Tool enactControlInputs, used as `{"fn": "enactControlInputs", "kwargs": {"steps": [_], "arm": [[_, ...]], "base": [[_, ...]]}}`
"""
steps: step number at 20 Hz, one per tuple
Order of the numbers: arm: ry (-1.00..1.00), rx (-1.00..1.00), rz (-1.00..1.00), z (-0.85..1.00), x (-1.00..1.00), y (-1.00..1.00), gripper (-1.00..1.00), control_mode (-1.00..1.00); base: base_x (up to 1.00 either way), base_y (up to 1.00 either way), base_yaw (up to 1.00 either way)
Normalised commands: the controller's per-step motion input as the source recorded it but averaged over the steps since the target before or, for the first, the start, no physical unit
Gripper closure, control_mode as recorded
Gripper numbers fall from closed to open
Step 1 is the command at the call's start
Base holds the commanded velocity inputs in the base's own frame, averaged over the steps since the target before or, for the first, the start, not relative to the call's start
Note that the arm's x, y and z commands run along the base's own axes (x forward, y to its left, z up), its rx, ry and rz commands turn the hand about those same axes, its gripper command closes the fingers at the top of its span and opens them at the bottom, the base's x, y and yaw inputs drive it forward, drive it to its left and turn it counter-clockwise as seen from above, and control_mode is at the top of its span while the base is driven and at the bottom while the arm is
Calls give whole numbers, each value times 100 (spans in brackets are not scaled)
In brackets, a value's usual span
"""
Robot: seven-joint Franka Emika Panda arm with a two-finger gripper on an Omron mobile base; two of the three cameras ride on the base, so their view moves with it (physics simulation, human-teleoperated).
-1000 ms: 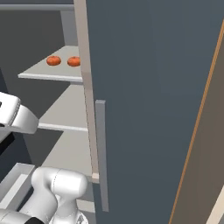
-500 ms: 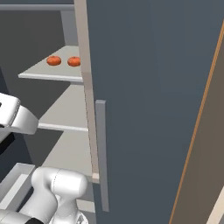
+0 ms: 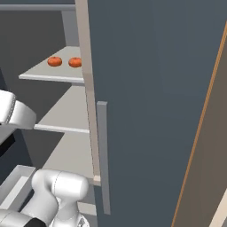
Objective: Take the squash, sweet potato, and squash from the freezer and place them in the bowl on the counter.
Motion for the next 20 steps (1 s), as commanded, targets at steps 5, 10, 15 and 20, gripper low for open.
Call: {"fn": "enactControlInputs", "kwargs": {"steps": [5, 10, 15, 20], "arm": [[-5, 0, 2, 32, 61, 5, -100, -100], [0, 0, 0, 31, 76, 9, -100, -100], [0, 0, 0, 6, 67, 17, -100, -100], [0, 0, 0, 4, 51, 14, -100, -100]], "base": [[0, 0, 0], [0, 0, 0], [0, 0, 0], [0, 0, 0]]}}
